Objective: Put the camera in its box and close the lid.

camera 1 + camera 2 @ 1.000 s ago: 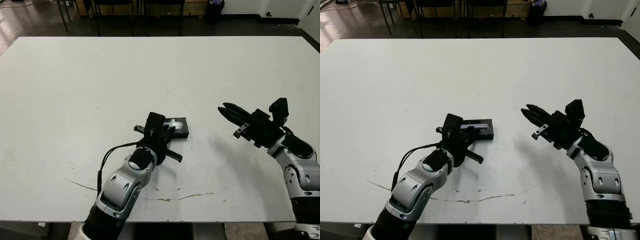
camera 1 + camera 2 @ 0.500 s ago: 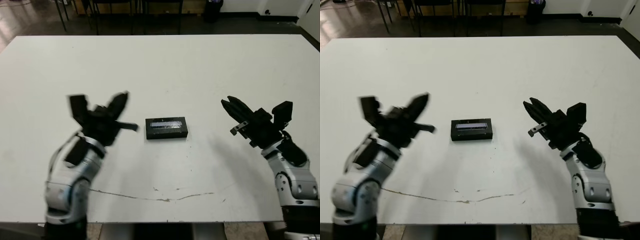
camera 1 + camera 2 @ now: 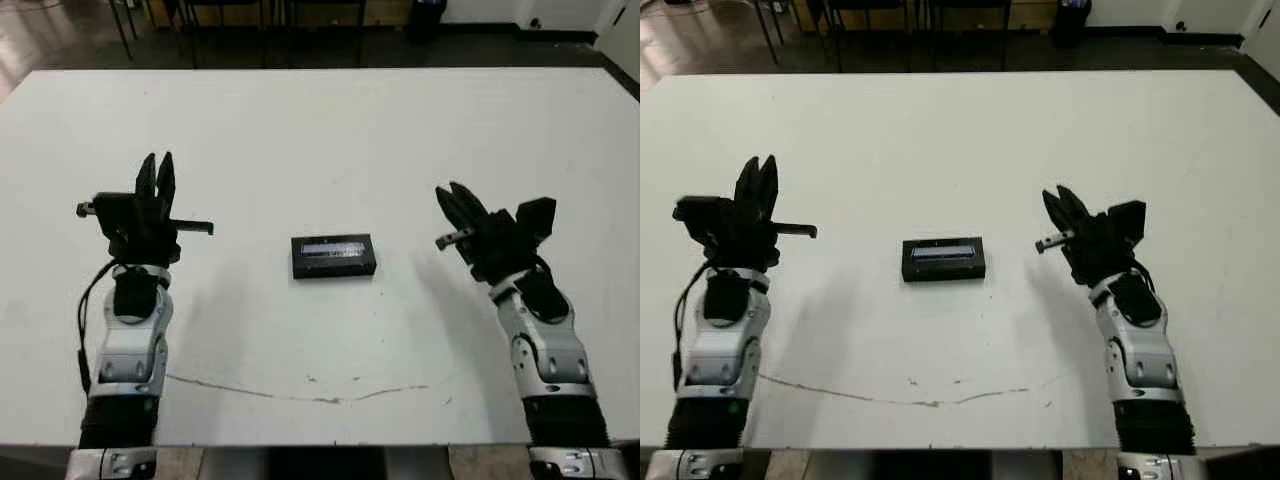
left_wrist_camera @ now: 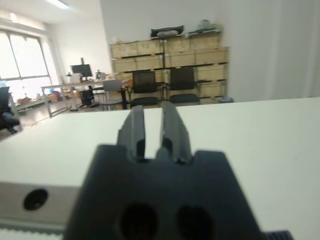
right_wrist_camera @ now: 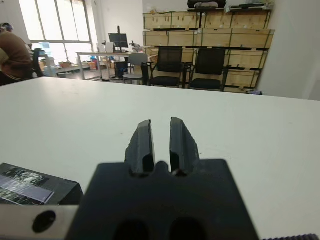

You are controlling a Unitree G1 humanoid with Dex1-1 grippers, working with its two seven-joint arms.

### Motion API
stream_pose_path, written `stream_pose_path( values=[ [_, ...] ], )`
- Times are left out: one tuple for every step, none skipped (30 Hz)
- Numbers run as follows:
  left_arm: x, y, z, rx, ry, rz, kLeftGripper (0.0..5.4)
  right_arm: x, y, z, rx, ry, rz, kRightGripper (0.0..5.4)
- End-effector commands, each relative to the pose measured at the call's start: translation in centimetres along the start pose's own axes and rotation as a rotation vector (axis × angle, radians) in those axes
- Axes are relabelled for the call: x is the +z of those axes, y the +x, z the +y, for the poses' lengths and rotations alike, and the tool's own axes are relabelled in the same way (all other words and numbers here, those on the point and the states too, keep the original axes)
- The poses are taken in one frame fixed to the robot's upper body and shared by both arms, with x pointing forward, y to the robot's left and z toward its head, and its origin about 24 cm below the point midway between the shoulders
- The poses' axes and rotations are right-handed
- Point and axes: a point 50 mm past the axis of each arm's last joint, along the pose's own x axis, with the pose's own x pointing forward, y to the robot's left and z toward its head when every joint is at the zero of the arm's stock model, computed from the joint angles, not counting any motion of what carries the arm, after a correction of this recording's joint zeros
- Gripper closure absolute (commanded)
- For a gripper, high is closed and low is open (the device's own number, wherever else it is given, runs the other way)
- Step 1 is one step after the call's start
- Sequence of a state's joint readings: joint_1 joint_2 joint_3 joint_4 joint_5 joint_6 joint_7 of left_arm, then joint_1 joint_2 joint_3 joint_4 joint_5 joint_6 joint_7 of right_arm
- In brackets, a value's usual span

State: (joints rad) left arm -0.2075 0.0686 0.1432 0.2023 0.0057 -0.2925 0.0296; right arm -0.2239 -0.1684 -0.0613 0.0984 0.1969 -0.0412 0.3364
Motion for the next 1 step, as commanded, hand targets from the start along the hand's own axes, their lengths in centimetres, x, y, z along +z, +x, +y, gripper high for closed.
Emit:
stream_pose_path(
  values=[
    [-0.31,-0.08,-0.14,0.024,-0.046,0.022,5.39,-0.6,-0.22,0.24,-0.017,0.0,0.022,5.4]
  ],
)
